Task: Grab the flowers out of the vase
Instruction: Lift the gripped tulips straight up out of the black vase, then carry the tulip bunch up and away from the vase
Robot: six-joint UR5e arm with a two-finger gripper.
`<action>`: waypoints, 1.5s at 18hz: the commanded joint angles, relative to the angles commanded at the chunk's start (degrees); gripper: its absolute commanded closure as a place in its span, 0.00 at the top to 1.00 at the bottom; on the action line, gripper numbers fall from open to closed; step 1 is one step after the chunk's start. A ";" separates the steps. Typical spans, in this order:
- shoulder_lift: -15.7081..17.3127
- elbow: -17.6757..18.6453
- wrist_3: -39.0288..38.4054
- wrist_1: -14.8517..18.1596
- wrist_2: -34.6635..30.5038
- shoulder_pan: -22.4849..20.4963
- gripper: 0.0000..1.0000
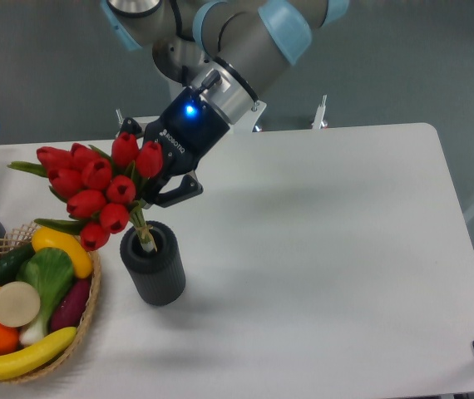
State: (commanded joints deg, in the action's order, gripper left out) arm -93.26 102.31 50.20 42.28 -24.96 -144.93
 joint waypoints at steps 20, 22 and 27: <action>1.76 -1.76 -0.28 0.00 4.22 -19.24 0.39; 1.68 -1.07 0.69 0.00 4.22 -20.39 0.39; 0.01 0.52 4.03 -0.09 4.22 -21.98 0.39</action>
State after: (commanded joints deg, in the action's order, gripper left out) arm -93.25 102.83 54.22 42.19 -20.74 -166.90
